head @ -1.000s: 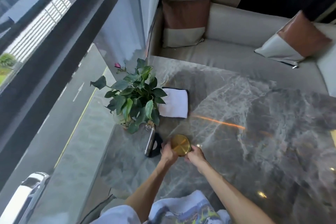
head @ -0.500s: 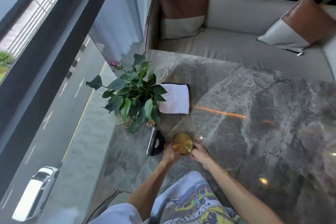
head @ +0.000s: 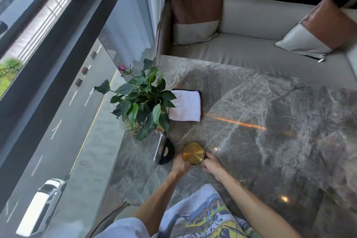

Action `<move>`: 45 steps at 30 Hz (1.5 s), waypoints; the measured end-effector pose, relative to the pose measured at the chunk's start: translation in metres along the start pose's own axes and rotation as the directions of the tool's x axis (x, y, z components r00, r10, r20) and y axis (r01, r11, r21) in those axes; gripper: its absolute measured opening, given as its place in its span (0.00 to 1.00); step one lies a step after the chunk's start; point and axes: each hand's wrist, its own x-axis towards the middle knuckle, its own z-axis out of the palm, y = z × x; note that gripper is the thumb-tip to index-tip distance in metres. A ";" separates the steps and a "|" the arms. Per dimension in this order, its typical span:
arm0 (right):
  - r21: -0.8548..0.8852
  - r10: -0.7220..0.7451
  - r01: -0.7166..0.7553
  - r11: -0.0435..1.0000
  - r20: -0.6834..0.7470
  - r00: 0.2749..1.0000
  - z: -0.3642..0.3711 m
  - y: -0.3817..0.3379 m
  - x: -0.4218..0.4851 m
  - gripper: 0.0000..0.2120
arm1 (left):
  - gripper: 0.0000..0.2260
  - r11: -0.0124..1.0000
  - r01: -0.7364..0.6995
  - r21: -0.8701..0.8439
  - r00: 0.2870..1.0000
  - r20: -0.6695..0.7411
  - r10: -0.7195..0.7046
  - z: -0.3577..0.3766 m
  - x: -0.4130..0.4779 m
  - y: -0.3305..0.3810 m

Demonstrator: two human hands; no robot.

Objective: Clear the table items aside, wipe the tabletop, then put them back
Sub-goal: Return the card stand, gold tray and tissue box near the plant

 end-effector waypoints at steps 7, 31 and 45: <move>-0.401 -0.274 0.214 0.891 -0.098 0.957 -0.016 0.013 -0.011 0.19 | 0.29 0.968 -0.128 0.214 0.984 -0.094 0.151 -0.015 -0.046 0.030; -0.680 -0.410 0.146 0.718 -0.244 0.879 -0.316 0.216 -0.098 0.39 | 0.25 0.584 -0.193 0.788 0.981 0.144 0.130 0.284 -0.152 0.101; -0.584 -0.280 -0.001 0.812 -0.392 0.876 -0.477 0.296 -0.103 0.38 | 0.22 0.518 -0.311 0.797 0.950 0.285 0.132 0.412 -0.156 0.163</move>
